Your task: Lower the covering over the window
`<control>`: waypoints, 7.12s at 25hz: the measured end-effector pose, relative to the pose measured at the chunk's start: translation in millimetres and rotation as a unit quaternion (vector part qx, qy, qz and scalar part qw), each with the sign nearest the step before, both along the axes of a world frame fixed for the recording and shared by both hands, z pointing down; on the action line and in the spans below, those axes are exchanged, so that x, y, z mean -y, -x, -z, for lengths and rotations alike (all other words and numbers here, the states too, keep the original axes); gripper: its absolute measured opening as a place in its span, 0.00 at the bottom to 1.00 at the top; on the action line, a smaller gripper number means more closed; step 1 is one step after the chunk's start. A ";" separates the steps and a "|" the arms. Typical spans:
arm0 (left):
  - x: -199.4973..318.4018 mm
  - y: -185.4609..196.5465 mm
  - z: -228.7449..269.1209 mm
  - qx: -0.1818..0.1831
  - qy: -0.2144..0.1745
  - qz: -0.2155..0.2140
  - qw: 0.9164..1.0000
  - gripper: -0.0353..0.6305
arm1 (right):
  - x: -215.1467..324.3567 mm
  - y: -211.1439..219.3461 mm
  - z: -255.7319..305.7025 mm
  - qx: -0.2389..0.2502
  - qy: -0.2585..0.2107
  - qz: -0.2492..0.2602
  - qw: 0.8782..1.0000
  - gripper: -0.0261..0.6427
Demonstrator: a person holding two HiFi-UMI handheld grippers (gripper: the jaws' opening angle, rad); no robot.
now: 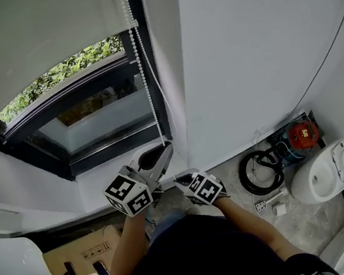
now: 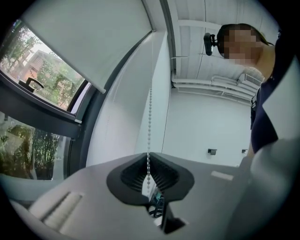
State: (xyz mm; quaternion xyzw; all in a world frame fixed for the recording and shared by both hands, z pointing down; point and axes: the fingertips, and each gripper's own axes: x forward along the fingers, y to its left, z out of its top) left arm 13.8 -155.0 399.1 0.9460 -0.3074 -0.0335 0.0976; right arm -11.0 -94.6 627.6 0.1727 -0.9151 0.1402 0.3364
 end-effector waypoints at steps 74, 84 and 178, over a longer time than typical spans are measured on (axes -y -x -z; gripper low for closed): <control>-18.4 54.6 -167.2 0.030 0.155 -0.078 0.984 0.09 | 77.3 54.1 311.9 0.310 -0.250 -0.161 0.903 0.06; -37.4 53.7 -201.6 0.079 0.196 -0.103 0.972 0.09 | 86.7 49.7 266.1 0.265 -0.224 -0.176 0.921 0.06; 24.2 33.0 -83.2 0.030 0.067 -0.050 0.996 0.08 | 46.4 -9.6 64.9 0.073 -0.072 -0.256 0.961 0.15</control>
